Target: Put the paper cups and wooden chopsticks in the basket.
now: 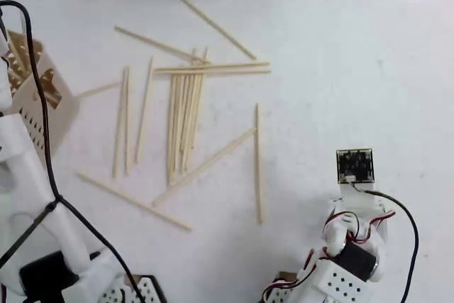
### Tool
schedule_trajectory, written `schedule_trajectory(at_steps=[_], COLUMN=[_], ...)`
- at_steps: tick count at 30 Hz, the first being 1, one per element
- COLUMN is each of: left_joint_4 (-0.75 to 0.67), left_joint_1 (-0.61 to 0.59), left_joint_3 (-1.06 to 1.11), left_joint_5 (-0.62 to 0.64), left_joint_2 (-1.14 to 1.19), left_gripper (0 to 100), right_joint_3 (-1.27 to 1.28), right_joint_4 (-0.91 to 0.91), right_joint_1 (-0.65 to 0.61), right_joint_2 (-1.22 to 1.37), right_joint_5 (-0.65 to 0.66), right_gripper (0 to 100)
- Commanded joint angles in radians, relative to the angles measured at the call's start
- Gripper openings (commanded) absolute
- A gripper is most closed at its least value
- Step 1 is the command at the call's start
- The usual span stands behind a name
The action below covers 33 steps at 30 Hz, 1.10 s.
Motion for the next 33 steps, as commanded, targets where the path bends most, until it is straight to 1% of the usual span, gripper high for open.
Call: schedule_trajectory(at_steps=[1,3,5,7,9,10,12,13,16,19,21,24,26,33], left_joint_4=[0.098,0.247,0.41,0.532,0.603,0.606,0.571,0.539,0.407,0.253,0.199,0.19,0.195,0.193], left_joint_1=[0.058,0.13,0.239,0.348,0.438,0.472,0.522,0.538,0.567,0.595,0.596,0.59,0.596,0.611], left_joint_3=[-0.032,-0.046,-0.054,-0.046,-0.038,-0.014,0.049,0.089,0.206,0.281,0.281,0.23,0.203,0.196], left_joint_5=[0.0,-0.005,-0.008,-0.008,-0.006,-0.002,0.015,0.043,0.114,0.118,0.12,0.12,0.118,0.112], left_joint_2=[-0.018,-0.051,-0.096,-0.131,-0.136,-0.125,-0.088,-0.059,0.059,0.226,0.34,0.476,0.521,0.555], left_gripper=[10,10,10,10,10,10,10,10,10,10,10,10,10,10], right_joint_3=[0.009,0.009,0.009,0.009,0.009,0.009,0.009,0.009,0.009,0.009,0.009,0.009,0.009,0.009], right_joint_4=[-0.002,-0.002,-0.002,-0.002,-0.002,-0.002,-0.002,-0.002,-0.002,-0.002,-0.002,-0.002,-0.002,-0.002], right_joint_1=[0.01,0.01,0.01,0.01,0.01,0.01,0.01,0.01,0.01,0.01,0.012,0.012,0.012,0.012], right_joint_2=[-0.001,-0.001,-0.001,-0.001,-0.001,-0.001,-0.001,-0.001,-0.001,-0.001,-0.001,-0.001,-0.001,-0.001], right_joint_5=[-0.002,-0.002,-0.002,-0.002,-0.002,-0.002,-0.002,-0.002,-0.002,-0.002,-0.002,-0.002,-0.002,-0.002], right_gripper=[4.5,4.5,4.5,4.5,4.5,4.5,4.5,4.5,4.5,4.5,4.5,4.5,4.5,4.5])
